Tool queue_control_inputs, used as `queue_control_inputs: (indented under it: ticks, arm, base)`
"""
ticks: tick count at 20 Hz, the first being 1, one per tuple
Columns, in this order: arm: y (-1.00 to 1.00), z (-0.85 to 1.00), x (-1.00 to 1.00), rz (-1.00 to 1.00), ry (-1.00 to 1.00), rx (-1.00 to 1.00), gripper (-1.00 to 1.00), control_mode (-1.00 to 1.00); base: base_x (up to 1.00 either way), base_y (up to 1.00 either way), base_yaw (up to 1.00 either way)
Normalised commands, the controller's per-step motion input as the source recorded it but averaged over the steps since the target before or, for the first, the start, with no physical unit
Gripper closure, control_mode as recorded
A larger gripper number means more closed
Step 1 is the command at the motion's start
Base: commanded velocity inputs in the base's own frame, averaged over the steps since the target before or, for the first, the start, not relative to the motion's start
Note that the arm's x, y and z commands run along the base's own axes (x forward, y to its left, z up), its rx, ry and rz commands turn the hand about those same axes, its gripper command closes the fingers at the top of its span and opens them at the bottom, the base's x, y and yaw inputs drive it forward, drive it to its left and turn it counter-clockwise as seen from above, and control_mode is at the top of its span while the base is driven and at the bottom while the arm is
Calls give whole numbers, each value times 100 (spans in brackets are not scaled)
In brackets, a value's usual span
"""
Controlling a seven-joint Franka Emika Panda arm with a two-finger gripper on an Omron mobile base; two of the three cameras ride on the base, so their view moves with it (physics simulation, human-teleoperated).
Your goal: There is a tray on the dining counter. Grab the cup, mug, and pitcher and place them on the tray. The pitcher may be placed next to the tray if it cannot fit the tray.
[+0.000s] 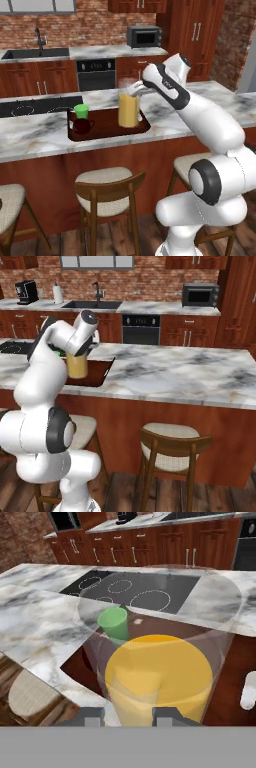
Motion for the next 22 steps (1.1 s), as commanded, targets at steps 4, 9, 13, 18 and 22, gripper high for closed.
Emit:
queue_control_inputs:
  ticks: [4,9,13,18,22]
  arm:
    - [0,0,83,0,0,0,100,-100]
    - [3,-1,51,0,0,0,100,-100]
    - [17,-22,36,0,0,0,100,-100]
    - [23,-37,35,0,0,0,100,-100]
    - [15,-32,30,0,0,0,100,-100]
  base:
    - [0,0,0]
    - [0,0,0]
    - [0,0,0]
    - [0,0,0]
    - [0,0,0]
